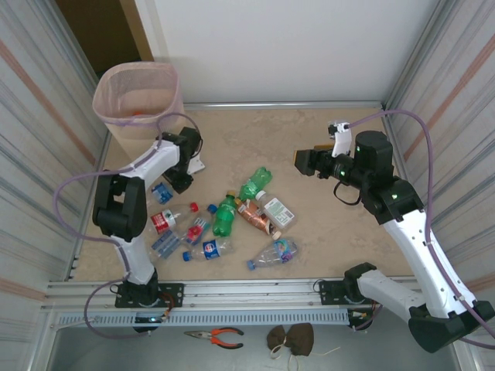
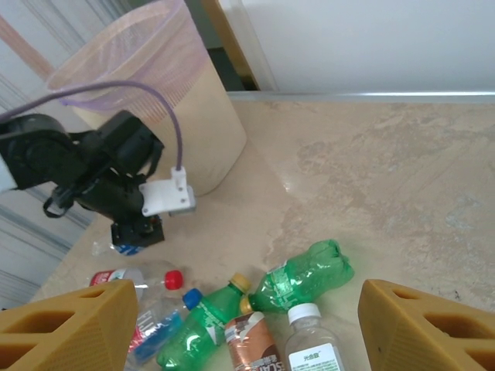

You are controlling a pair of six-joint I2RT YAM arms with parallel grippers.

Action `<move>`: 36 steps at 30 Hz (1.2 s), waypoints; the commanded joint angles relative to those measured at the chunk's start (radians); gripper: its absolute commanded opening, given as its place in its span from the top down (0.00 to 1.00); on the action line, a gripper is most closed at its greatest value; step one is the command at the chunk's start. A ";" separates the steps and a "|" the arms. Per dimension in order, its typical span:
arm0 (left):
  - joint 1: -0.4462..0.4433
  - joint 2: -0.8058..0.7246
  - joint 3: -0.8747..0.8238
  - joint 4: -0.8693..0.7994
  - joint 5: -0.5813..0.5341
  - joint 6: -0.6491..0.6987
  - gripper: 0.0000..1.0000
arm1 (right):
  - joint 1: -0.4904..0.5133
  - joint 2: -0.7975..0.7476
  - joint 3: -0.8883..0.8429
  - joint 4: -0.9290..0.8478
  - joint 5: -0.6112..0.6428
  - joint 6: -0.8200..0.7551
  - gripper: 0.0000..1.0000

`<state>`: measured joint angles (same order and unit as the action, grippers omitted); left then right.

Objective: Put the plastic bottles in the bin

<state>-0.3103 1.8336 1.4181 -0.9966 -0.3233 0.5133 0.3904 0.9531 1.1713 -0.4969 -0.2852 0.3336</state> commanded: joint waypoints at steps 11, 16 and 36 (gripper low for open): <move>-0.031 -0.208 0.158 -0.005 0.069 -0.021 0.66 | -0.003 -0.024 -0.007 0.090 0.060 0.028 0.26; -0.033 -0.243 0.209 0.016 0.119 -0.079 0.66 | -0.002 -0.059 -0.033 0.115 0.083 0.013 0.26; -0.038 -0.285 0.389 -0.087 0.380 -0.170 0.68 | -0.001 -0.168 0.011 -0.018 0.089 -0.036 0.25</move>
<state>-0.3420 1.5864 1.7660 -1.0466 -0.0238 0.3786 0.3904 0.8021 1.1481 -0.4847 -0.2188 0.3275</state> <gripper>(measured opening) 0.332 0.752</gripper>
